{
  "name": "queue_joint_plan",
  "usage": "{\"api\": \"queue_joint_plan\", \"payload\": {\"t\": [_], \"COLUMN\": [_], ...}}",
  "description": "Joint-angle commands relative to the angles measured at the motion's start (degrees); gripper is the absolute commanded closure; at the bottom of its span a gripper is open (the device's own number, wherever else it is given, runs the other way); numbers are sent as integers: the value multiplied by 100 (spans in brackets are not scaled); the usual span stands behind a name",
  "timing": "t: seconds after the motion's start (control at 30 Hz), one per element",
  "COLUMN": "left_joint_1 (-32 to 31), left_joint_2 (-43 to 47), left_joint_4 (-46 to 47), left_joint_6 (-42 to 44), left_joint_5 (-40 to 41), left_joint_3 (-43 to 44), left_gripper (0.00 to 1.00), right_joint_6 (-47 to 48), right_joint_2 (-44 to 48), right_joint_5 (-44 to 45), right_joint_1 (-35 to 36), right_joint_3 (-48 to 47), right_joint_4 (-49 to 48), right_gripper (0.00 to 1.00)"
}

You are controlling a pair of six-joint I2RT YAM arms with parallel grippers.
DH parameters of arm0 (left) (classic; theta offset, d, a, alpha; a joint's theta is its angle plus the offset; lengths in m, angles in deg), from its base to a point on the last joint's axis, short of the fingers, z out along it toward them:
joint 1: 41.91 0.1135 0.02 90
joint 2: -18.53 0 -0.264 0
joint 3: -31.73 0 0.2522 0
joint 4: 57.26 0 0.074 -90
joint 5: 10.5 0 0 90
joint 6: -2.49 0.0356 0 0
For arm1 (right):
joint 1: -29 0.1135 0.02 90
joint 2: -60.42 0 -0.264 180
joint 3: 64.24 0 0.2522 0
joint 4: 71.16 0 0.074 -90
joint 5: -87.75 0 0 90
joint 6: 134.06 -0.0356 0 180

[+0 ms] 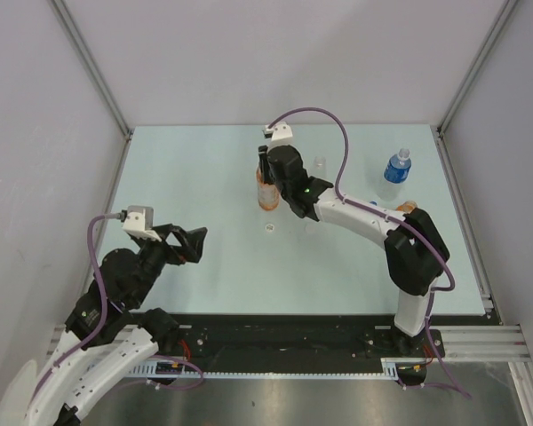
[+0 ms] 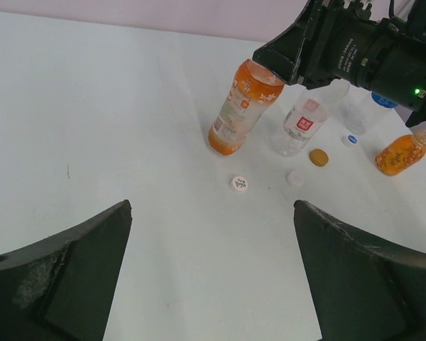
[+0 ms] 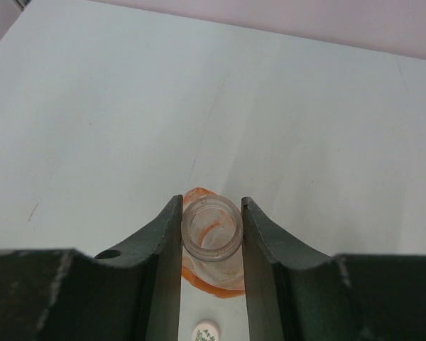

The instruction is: Unscrew the bottle caps

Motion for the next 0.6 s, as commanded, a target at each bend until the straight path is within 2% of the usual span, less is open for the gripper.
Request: {"api": "queue_joint_plan", "payload": {"t": [0.0,0.33,0.37,0.47,0.57], "left_joint_1": [29,29,29,29,29], "left_joint_2": [-26,-26,-9,-9,-18], "left_joint_4": [178,126,134,160,161], "left_joint_6": [-152,-117,-117,-126,-126], "left_joint_5": [-45,-2,-10,-28,-37], "left_joint_3": [-82,-91,-100,-144,-153], "left_gripper": [0,0,0,0,0], "right_joint_6": [-200,-217,-235,-252,-235], "right_joint_2": [-79,-158,-149,-140,-140], "right_joint_5": [-58,56,64,65,100], "right_joint_1": [-45,-19,-10,-1,8], "right_joint_3": [-318,-265,-256,-265,-265], "right_joint_4": [-118,-39,-13,13,40], "right_gripper": [100,100,93,80,76]}}
